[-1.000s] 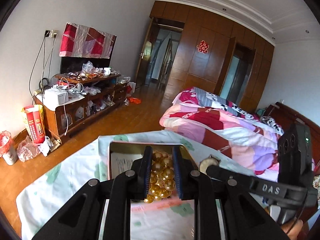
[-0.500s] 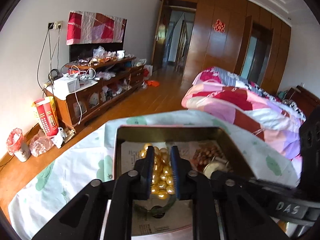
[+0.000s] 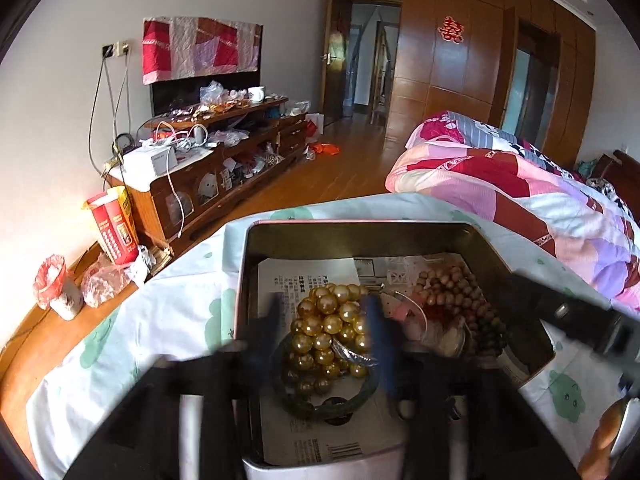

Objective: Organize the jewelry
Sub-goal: 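Open both tools in the tin and withdraw them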

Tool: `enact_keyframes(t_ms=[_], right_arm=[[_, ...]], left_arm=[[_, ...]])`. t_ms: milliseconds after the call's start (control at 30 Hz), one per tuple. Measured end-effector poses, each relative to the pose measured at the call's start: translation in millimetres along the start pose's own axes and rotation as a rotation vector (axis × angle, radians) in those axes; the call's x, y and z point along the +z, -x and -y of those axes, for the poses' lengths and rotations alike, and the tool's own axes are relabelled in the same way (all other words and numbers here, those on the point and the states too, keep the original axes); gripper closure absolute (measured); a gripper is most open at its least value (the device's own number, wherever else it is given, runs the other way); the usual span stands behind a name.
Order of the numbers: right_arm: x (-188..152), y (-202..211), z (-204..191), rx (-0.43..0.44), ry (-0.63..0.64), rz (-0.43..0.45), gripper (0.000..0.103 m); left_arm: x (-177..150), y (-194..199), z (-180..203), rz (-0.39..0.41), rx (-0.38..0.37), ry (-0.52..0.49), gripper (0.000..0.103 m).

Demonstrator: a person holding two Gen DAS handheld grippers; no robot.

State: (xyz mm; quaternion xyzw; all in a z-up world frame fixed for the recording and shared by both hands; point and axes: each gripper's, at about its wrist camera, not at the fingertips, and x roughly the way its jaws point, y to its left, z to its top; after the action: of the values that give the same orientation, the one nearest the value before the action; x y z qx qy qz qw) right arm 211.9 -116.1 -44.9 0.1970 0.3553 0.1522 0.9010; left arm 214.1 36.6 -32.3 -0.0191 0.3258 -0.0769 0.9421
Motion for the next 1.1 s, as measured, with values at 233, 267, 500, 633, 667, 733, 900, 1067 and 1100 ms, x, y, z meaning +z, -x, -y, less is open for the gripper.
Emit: enact_keyframes(t_ms=[233,267,500,633,667,733,900,1067,1100], right_arm=[[6.9,9.2,12.7,-0.087,-0.057,0.073,0.061],[7.0,7.9,13.7,-0.089,-0.061,0.069,0.061],[7.1,12.5,8.3,-0.130,-0.027,0.099,0.055],[5.3,21.8,0.4,-0.186,0.029,0.153,0.042],[5.3,23.5,-0.9,-0.191,0.041,0.154,0.042],[4.5,30.9,-4.0,-0.213,0.064,0.161,0.042],[-3.4,49.0,-7.6,-0.280,0.113,0.172,0.042],[-16.0,64.3,-3.3,-0.354,0.142,0.186,0.041],[-18.2,67.1,-2.2,-0.365,0.143,0.189,0.041]], left_arm=[[1.9,5.3,2.2,0.042,0.017,-0.014,0.036],[1.9,3.6,3.0,0.035,0.025,-0.018,0.036],[0.1,6.0,6.7,0.059,0.062,-0.043,0.036],[-4.0,10.8,7.1,0.059,0.090,-0.037,0.036],[-5.4,13.4,5.6,0.057,0.090,-0.027,0.036],[-7.7,17.5,4.1,0.054,0.093,-0.016,0.036],[-17.0,31.2,4.2,0.057,0.099,0.005,0.036],[-28.0,42.8,8.3,0.052,0.103,0.003,0.036],[-29.7,44.7,9.1,0.053,0.105,0.003,0.036]])
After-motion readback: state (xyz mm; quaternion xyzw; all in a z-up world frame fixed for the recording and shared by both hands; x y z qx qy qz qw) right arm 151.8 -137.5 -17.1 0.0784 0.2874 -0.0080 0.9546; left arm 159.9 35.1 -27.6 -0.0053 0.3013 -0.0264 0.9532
